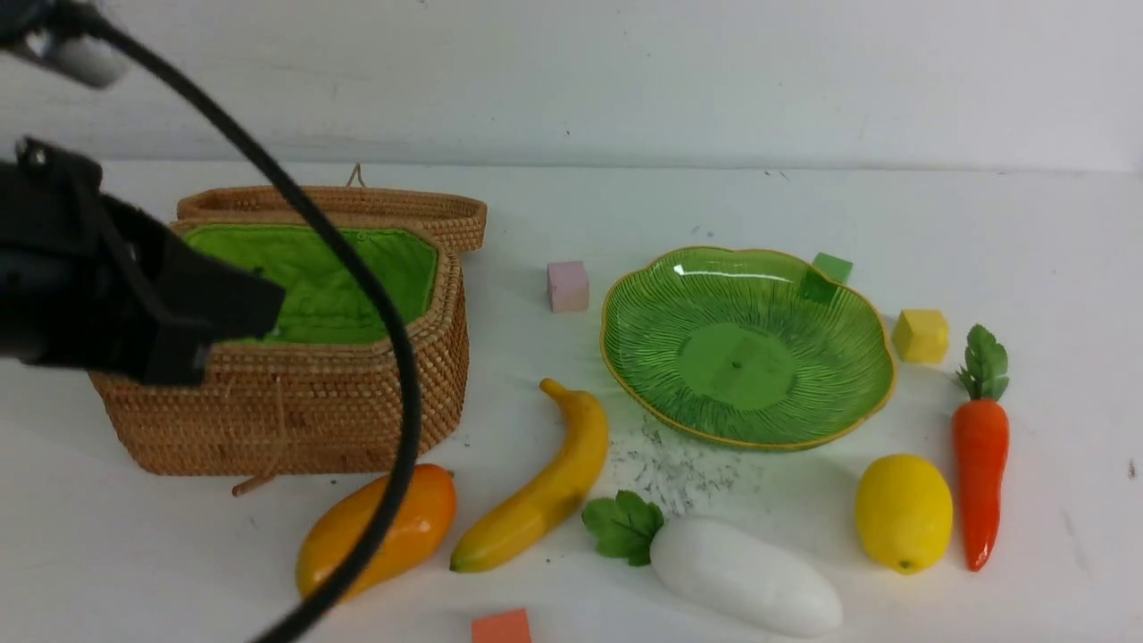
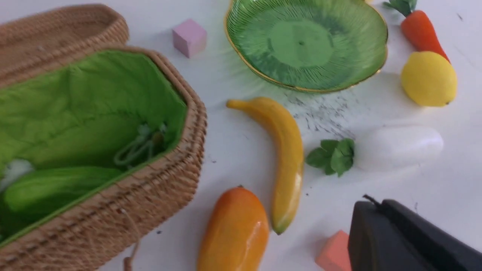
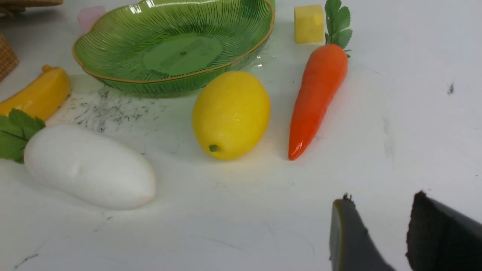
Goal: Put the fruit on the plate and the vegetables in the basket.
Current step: Grab the mango with your left arm and place it on the right plate
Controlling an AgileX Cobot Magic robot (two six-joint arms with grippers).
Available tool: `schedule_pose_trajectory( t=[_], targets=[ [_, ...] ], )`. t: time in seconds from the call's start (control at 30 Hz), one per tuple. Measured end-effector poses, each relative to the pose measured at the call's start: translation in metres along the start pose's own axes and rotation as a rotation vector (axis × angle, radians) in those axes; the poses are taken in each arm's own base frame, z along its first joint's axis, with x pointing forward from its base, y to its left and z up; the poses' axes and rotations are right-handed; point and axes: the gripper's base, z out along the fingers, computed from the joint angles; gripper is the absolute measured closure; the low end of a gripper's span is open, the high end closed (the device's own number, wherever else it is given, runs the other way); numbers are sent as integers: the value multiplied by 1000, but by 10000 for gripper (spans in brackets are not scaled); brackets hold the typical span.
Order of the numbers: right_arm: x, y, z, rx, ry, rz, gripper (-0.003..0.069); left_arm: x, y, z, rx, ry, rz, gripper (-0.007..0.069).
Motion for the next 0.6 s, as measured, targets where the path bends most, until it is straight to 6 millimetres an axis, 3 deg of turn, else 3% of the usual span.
schedule_pose_trajectory(
  t=[0.17, 0.6],
  targets=[
    [0, 0, 0, 0, 0, 0, 419, 22, -1, 17, 55, -26, -1, 638],
    [-4, 0, 1, -8, -65, 40, 419, 25, -3, 19, 83, -23, 4, 638]
  ],
)
